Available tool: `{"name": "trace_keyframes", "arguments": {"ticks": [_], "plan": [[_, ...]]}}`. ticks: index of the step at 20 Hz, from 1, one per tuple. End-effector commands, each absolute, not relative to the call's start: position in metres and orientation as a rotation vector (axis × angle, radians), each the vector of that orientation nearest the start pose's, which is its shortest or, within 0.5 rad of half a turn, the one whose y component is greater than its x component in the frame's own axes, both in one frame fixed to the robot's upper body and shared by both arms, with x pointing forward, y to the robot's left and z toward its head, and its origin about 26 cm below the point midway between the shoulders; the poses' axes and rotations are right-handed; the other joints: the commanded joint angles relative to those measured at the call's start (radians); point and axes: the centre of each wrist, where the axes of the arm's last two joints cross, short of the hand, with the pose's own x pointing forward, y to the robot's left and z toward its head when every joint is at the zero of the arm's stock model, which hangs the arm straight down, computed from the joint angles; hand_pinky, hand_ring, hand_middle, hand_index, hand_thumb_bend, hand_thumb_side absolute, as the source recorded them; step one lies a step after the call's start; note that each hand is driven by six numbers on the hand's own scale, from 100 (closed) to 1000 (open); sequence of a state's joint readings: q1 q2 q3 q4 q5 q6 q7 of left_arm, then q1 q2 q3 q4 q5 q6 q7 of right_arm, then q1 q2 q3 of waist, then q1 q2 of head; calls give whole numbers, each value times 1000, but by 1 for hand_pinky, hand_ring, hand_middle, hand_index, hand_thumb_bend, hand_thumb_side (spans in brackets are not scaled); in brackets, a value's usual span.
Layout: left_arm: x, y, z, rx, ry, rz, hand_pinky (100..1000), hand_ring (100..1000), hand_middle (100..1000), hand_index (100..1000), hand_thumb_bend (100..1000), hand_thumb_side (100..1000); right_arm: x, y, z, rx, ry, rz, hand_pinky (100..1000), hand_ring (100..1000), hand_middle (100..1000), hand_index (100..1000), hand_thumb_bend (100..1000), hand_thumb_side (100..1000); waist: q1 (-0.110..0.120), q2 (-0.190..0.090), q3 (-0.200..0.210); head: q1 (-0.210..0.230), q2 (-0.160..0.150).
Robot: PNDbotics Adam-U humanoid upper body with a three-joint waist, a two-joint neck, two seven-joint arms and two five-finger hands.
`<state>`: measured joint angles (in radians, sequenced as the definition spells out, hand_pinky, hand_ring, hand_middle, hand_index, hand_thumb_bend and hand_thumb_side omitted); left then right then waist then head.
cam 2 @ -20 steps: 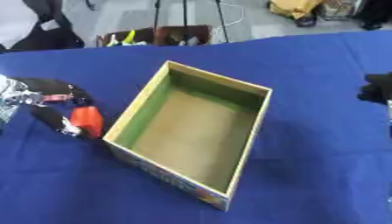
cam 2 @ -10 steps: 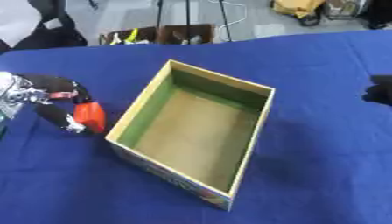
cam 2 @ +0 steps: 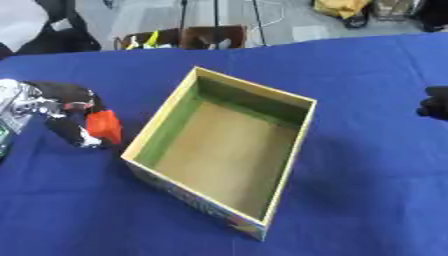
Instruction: Pick up objects on the table and place them in the box.
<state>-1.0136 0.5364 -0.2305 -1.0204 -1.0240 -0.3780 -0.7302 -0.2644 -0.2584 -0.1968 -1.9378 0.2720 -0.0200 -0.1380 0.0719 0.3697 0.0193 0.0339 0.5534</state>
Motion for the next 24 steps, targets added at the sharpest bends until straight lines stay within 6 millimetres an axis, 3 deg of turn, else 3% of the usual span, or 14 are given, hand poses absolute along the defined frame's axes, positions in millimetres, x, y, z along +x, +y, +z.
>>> {"name": "trace_keyframes", "arguments": {"ticks": [1, 2, 4, 17, 24], "plan": [[468, 276, 279, 885, -959, -2194, 382, 553, 501, 668, 171, 616, 301, -309, 190, -699, -2225, 156, 720, 602, 562, 710, 488, 1000, -1, -19, -1, 3, 8], [467, 276, 282, 902, -978, -2180, 366, 540, 487, 652, 119, 604, 301, -310, 190, -699, -2225, 156, 720, 602, 562, 711, 488, 1000, -1, -19, -1, 3, 8], [465, 275, 285, 934, -1010, -2147, 337, 520, 471, 636, 100, 575, 301, -310, 190, -700, -2224, 155, 720, 602, 562, 711, 488, 1000, 0, -20, -1, 2, 9], [458, 273, 300, 1100, -1141, -2026, 271, 478, 451, 617, 100, 503, 301, -309, 190, -695, -2226, 150, 720, 602, 562, 710, 495, 1000, 1, -35, -1, -10, 12], [450, 266, 310, 1120, -1195, -2024, 255, 466, 442, 610, 100, 506, 301, -308, 190, -693, -2226, 149, 720, 602, 562, 710, 496, 1000, 1, -39, 0, -15, 14]]}}
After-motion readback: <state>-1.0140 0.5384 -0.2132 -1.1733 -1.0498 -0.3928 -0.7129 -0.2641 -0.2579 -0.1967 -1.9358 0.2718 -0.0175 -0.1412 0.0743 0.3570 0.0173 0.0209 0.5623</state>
